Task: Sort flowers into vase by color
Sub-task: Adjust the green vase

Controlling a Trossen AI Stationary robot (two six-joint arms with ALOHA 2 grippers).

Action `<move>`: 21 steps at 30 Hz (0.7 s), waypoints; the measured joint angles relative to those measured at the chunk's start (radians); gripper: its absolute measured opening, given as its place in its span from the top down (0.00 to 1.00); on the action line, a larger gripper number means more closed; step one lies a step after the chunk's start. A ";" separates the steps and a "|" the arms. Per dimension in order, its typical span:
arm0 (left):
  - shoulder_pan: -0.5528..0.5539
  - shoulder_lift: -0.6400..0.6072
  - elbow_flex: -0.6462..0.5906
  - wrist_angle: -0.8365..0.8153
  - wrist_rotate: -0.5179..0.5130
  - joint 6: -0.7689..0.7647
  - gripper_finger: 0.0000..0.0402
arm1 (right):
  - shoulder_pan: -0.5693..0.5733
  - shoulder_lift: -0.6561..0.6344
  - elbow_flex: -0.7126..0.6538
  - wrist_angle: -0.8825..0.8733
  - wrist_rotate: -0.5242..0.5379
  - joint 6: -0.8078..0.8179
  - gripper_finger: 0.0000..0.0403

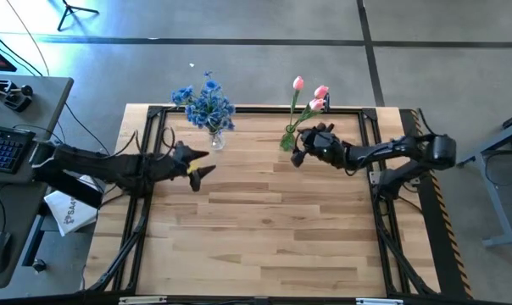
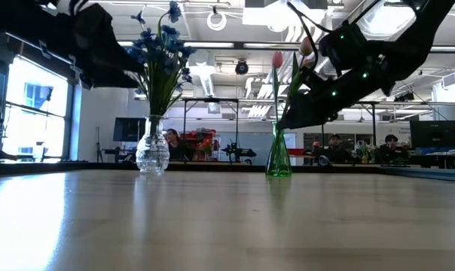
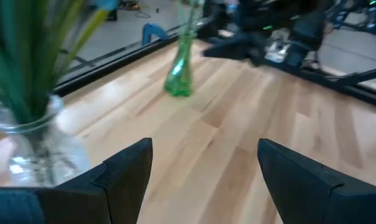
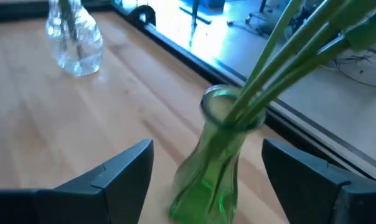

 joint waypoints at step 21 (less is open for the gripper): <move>-0.278 0.324 0.000 0.219 -0.181 -0.110 0.31 | -0.099 0.119 0.068 0.033 -0.109 0.050 0.80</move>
